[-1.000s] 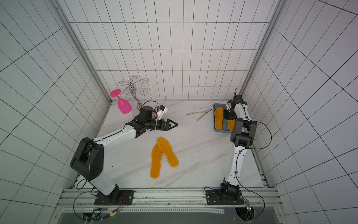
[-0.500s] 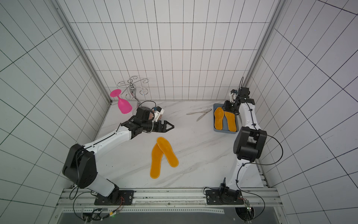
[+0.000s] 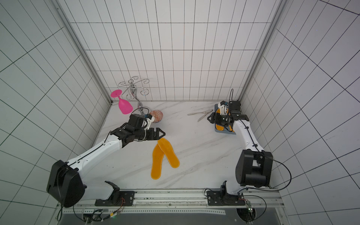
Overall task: Put the insoles into the storage box
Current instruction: Move the insole to the center of the board.
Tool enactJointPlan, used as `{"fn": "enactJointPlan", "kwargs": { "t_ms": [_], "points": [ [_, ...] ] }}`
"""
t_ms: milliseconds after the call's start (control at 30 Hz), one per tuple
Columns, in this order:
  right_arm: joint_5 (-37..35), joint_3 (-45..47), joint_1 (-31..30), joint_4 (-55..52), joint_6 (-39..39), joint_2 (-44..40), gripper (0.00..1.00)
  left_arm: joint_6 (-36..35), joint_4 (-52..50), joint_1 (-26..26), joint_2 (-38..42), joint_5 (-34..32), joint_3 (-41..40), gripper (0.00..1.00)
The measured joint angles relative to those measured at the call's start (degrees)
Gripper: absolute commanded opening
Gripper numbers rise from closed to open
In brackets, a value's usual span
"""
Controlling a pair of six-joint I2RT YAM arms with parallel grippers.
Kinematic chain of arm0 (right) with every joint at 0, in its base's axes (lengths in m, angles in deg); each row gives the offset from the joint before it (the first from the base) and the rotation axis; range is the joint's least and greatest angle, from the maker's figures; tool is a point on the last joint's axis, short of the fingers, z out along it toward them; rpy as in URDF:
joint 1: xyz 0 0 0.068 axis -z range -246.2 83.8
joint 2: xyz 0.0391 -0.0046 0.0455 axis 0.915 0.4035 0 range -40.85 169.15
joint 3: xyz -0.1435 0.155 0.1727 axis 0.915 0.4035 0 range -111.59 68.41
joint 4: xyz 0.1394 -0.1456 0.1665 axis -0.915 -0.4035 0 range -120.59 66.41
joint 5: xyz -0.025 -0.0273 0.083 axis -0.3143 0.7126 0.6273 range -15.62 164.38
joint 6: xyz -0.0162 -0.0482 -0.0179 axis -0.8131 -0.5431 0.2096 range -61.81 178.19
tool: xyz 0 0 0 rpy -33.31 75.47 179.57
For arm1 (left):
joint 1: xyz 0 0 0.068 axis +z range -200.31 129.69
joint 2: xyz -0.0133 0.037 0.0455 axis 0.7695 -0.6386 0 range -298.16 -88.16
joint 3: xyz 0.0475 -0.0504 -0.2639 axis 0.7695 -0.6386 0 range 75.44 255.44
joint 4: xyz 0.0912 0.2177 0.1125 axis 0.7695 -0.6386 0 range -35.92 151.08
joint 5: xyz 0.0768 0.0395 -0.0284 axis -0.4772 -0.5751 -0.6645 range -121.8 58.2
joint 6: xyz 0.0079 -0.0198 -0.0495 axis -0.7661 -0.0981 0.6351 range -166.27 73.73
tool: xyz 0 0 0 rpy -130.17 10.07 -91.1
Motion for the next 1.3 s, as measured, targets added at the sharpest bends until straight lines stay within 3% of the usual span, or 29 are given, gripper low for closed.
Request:
{"fn": "enactJointPlan", "kwargs": {
  "t_ms": [267, 633, 667, 700, 1000, 1300],
  "points": [
    [0.0, 6.8, -4.0, 2.7, 4.5, -6.4, 0.8, 2.7, -2.9, 0.2, 2.8, -3.1, -4.4, 0.96],
    [-0.4, 10.3, -5.0, 4.4, 8.8, -8.6, 0.88, 6.6, -4.0, 0.2, 3.0, -5.9, -10.7, 0.91],
    [-0.4, 10.4, -5.1, 4.4, 8.9, -8.8, 0.98, 6.8, -4.0, 0.2, 2.8, -6.2, -11.2, 0.9],
    [-0.4, 10.5, -5.2, 4.4, 9.3, -8.9, 0.99, 7.1, -3.9, 0.2, 2.7, -6.3, -11.6, 0.89],
    [-0.8, 11.0, -8.4, 4.8, 9.7, -9.2, 0.99, 8.7, -2.5, -1.9, -2.6, -8.0, -12.5, 0.83],
    [-2.1, 11.0, -9.2, 4.5, 9.5, -9.2, 0.99, 7.6, -2.4, -7.3, -8.6, -11.5, -6.8, 0.71]
  ]
}}
